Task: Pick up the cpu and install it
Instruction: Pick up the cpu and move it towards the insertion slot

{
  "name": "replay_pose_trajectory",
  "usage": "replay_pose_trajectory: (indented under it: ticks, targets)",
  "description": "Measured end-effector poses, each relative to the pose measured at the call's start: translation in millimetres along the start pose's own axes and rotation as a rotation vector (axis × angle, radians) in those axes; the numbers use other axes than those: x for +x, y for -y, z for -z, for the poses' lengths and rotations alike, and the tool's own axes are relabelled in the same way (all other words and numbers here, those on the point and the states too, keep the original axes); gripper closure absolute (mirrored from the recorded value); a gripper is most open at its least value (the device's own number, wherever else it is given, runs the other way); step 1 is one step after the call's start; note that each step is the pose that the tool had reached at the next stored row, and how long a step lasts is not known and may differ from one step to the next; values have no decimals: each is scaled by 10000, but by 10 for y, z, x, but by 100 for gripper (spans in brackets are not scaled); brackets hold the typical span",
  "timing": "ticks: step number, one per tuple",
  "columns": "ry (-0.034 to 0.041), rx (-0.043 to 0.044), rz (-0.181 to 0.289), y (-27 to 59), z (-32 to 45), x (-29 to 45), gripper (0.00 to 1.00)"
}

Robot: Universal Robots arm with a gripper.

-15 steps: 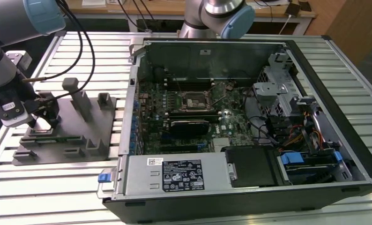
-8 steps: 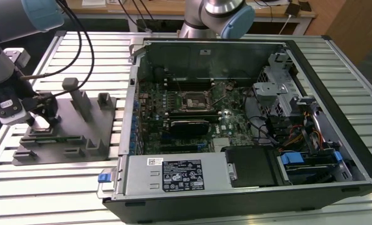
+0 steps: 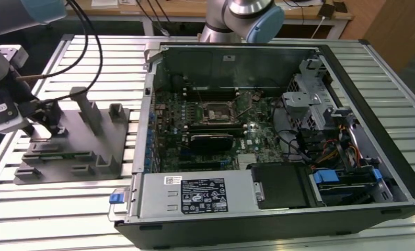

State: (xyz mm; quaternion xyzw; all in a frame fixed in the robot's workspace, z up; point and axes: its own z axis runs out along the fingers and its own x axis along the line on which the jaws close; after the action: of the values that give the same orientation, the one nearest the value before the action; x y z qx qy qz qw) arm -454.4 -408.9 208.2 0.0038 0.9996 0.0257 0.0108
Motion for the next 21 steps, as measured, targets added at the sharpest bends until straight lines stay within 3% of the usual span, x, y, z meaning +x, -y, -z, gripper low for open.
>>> replay_pose_trajectory:
  ticks: [21]
  targets:
    - [1, -73, -2, -34, 660, -14, 46]
